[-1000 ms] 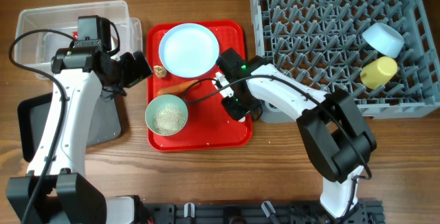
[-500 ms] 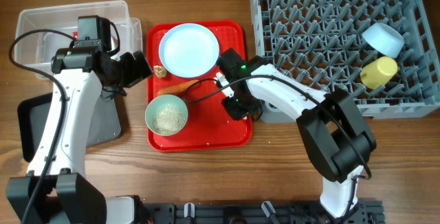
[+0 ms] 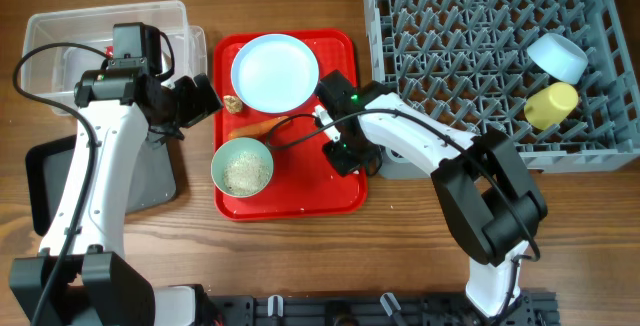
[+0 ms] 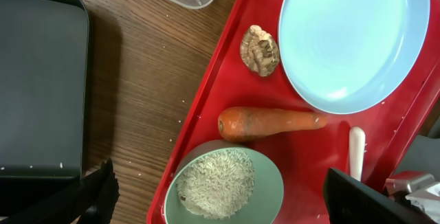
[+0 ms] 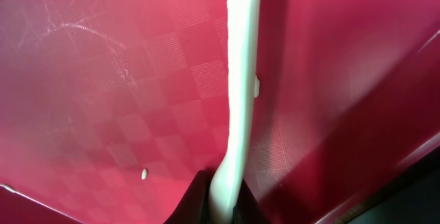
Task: Sort waste into correct bins and load items into the dishwasher rack
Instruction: 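Grasp the white spoon with the right gripper and lift it, then drop the white spoon into the dish rack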
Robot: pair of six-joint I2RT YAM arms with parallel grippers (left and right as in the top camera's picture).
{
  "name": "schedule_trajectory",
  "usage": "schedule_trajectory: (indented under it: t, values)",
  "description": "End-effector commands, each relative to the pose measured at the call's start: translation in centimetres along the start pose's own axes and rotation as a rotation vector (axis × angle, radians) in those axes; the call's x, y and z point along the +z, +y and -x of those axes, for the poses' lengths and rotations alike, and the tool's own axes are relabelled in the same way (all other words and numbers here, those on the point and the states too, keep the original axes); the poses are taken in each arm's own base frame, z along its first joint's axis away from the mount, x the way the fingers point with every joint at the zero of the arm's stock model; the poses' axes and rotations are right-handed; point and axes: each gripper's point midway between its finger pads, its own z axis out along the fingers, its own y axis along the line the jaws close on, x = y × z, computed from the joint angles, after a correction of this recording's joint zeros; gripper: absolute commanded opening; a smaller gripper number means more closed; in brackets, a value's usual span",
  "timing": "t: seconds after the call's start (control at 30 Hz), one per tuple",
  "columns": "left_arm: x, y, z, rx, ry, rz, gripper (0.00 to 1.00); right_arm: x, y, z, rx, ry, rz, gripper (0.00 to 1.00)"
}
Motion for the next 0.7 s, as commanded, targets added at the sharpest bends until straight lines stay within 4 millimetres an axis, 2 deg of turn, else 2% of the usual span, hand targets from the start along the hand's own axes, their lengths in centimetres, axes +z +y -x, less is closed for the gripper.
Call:
schedule_trajectory:
  t: [0.0, 0.13, 0.17, 0.27, 0.37, 0.47, 0.67]
  values:
    - [-0.7, -0.3, 0.2, -0.008, -0.018, -0.018, 0.97, -3.7, 0.7, 2.6, 0.016, -0.119, 0.014, 0.04]
    - [-0.7, -0.3, 0.2, -0.008, -0.018, -0.018, 0.97, -9.1, -0.1, 4.9, 0.025, -0.282, -0.04, 0.04]
    - [-0.7, -0.3, 0.2, -0.008, -0.018, -0.018, 0.97, -11.2, -1.3, 5.5, 0.064, -0.342, -0.085, 0.04]
    - [-0.7, -0.3, 0.2, -0.008, -0.018, -0.018, 0.97, -14.1, -3.9, 5.8, 0.136, -0.42, -0.158, 0.04]
    - [-0.7, -0.3, 0.2, -0.008, -0.018, -0.018, 0.97, -14.7, -6.4, 5.4, 0.194, -0.422, -0.179, 0.04]
    - [-0.7, -0.3, 0.2, -0.008, -0.018, -0.018, 0.97, -13.9, -9.1, 4.2, 0.29, -0.378, -0.181, 0.04]
    - [-0.7, -0.3, 0.2, -0.008, -0.018, -0.018, 0.98, -12.4, -11.4, 3.0, 0.351, -0.309, -0.174, 0.04]
